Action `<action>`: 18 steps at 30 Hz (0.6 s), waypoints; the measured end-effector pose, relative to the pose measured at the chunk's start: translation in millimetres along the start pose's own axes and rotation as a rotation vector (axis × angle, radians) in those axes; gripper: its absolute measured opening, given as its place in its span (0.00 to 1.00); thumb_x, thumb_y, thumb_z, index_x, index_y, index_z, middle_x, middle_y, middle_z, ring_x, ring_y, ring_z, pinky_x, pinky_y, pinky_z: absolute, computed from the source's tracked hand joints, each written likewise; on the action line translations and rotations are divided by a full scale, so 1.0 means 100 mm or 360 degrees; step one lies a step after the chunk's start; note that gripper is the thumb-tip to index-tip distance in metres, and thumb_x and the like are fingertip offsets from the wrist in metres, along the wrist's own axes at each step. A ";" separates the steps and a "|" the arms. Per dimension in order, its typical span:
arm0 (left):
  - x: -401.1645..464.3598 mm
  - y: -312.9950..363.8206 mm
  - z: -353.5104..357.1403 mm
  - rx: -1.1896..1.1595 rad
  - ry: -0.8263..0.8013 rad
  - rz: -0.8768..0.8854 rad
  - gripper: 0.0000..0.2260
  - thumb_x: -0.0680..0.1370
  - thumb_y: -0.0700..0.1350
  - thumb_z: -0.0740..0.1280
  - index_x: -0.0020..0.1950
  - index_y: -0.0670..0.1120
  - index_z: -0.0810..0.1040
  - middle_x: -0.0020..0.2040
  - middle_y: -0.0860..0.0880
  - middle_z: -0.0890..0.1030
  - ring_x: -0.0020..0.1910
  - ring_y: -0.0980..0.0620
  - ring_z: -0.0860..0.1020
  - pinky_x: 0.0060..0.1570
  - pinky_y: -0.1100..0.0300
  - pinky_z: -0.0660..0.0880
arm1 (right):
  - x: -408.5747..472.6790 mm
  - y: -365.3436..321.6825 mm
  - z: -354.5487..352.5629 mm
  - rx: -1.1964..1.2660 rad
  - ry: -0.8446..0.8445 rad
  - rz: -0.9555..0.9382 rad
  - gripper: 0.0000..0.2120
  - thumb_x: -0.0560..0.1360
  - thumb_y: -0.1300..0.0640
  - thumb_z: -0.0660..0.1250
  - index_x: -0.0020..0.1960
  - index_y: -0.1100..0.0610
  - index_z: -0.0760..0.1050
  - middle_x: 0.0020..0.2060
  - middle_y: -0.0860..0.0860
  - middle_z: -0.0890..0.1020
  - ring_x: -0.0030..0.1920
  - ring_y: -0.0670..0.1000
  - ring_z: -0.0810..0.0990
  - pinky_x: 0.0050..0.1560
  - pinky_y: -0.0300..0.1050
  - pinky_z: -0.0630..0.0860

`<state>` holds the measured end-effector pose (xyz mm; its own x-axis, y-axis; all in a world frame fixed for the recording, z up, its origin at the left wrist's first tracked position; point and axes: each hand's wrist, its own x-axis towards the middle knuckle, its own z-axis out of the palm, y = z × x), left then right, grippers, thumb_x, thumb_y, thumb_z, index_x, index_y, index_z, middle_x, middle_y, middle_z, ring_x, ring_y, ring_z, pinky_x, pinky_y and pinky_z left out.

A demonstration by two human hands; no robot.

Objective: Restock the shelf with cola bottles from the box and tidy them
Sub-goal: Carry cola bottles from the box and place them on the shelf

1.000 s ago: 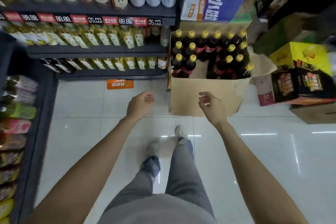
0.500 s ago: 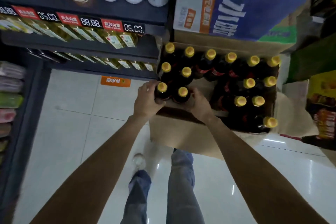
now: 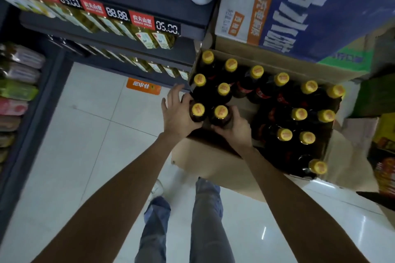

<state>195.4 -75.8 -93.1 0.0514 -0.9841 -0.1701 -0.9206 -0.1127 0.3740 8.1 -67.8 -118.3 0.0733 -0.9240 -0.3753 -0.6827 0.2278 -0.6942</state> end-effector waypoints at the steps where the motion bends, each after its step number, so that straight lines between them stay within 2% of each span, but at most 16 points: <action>1: -0.05 0.05 -0.08 -0.0050 0.0055 0.0018 0.31 0.59 0.55 0.79 0.54 0.42 0.74 0.69 0.41 0.67 0.71 0.40 0.62 0.61 0.37 0.68 | -0.08 -0.07 -0.08 0.0080 0.0059 -0.0008 0.30 0.64 0.48 0.78 0.59 0.55 0.67 0.52 0.52 0.81 0.53 0.57 0.80 0.48 0.54 0.78; 3: -0.17 0.12 -0.30 -0.0222 0.0186 0.0007 0.32 0.57 0.55 0.79 0.54 0.41 0.74 0.65 0.41 0.70 0.67 0.40 0.67 0.59 0.42 0.71 | -0.24 -0.25 -0.28 0.0204 0.0172 -0.0029 0.30 0.62 0.48 0.78 0.57 0.54 0.67 0.52 0.52 0.80 0.55 0.55 0.79 0.50 0.53 0.77; 5: -0.35 0.17 -0.59 -0.0567 0.0244 -0.0070 0.35 0.57 0.56 0.78 0.57 0.41 0.73 0.62 0.44 0.72 0.62 0.46 0.72 0.56 0.47 0.75 | -0.42 -0.50 -0.51 0.0284 0.0261 -0.0065 0.31 0.62 0.48 0.78 0.57 0.51 0.66 0.53 0.51 0.80 0.55 0.53 0.79 0.51 0.49 0.77; 7: -0.59 0.24 -0.96 -0.1008 0.0239 -0.0163 0.36 0.58 0.57 0.76 0.61 0.45 0.70 0.61 0.51 0.73 0.60 0.52 0.75 0.55 0.50 0.77 | -0.63 -0.81 -0.74 0.0393 0.0287 -0.0134 0.30 0.63 0.51 0.79 0.58 0.48 0.65 0.54 0.51 0.80 0.55 0.50 0.80 0.51 0.44 0.78; 9: -0.85 0.27 -1.34 -0.1294 0.0270 -0.0207 0.32 0.59 0.54 0.77 0.59 0.53 0.68 0.58 0.56 0.76 0.59 0.56 0.77 0.56 0.53 0.78 | -0.83 -1.16 -0.93 0.0476 0.0242 -0.0268 0.29 0.64 0.53 0.79 0.57 0.44 0.65 0.54 0.50 0.80 0.56 0.49 0.79 0.54 0.46 0.78; 11: -1.12 0.21 -1.67 -0.1392 0.0395 -0.0225 0.30 0.60 0.50 0.78 0.58 0.52 0.69 0.54 0.58 0.78 0.55 0.60 0.78 0.55 0.59 0.77 | -1.00 -1.49 -0.99 0.0490 0.0144 -0.0368 0.28 0.63 0.51 0.78 0.57 0.44 0.67 0.54 0.50 0.79 0.56 0.51 0.78 0.55 0.52 0.77; 13: -1.39 0.11 -1.95 -0.1458 0.0540 -0.0297 0.29 0.62 0.50 0.79 0.58 0.45 0.72 0.52 0.54 0.80 0.53 0.60 0.79 0.54 0.59 0.78 | -1.15 -1.81 -0.92 0.0518 -0.0011 -0.0411 0.28 0.62 0.48 0.77 0.58 0.44 0.69 0.55 0.49 0.79 0.57 0.51 0.78 0.57 0.53 0.76; 16: -1.88 -0.13 -2.33 -0.1516 0.0809 -0.0381 0.26 0.63 0.52 0.76 0.57 0.47 0.71 0.51 0.57 0.79 0.50 0.65 0.78 0.49 0.69 0.75 | -1.39 -2.29 -0.64 0.0548 -0.0265 -0.0458 0.27 0.62 0.49 0.78 0.57 0.39 0.70 0.54 0.45 0.80 0.55 0.45 0.79 0.54 0.37 0.74; 18: -2.27 -0.36 -2.55 -0.1583 0.0970 -0.0467 0.25 0.62 0.53 0.76 0.55 0.52 0.72 0.48 0.58 0.79 0.48 0.65 0.78 0.49 0.69 0.74 | -1.58 -2.57 -0.36 0.0564 -0.0471 -0.0468 0.26 0.65 0.55 0.78 0.58 0.42 0.71 0.52 0.43 0.81 0.52 0.39 0.79 0.52 0.31 0.73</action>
<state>315.4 116.2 164.9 0.6302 -0.7764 -0.0079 -0.1551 -0.1358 0.9785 146.2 8.8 141.3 0.4607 -0.8500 -0.2555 -0.3194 0.1099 -0.9412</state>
